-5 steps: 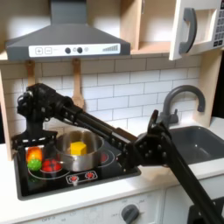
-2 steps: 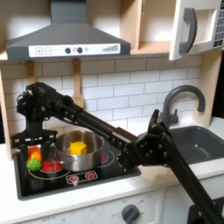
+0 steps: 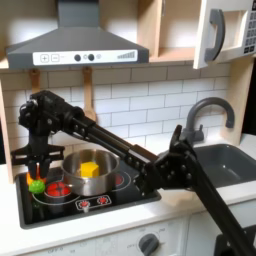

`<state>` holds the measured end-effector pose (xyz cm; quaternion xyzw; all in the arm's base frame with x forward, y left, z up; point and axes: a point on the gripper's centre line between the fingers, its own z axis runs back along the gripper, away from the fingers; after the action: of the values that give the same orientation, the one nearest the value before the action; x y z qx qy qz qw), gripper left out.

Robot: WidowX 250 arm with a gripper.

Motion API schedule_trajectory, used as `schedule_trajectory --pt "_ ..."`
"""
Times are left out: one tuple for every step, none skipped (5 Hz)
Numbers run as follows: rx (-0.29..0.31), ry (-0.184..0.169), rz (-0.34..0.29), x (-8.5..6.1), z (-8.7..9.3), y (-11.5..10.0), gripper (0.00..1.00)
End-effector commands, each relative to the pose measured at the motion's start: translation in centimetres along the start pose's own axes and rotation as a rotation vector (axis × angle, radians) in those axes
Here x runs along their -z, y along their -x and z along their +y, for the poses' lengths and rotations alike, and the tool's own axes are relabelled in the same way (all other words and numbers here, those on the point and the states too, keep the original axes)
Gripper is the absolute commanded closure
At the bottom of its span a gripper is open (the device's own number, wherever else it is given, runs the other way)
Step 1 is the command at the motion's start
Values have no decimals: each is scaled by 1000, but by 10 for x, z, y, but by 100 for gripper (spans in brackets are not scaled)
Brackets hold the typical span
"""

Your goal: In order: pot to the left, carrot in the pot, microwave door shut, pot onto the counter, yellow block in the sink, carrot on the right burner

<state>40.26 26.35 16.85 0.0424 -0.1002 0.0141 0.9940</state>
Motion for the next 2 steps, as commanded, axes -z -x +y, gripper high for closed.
schedule_trajectory --pt "11 27 0 0 -4 1 0" --pt "12 33 -5 -2 -3 0 0"
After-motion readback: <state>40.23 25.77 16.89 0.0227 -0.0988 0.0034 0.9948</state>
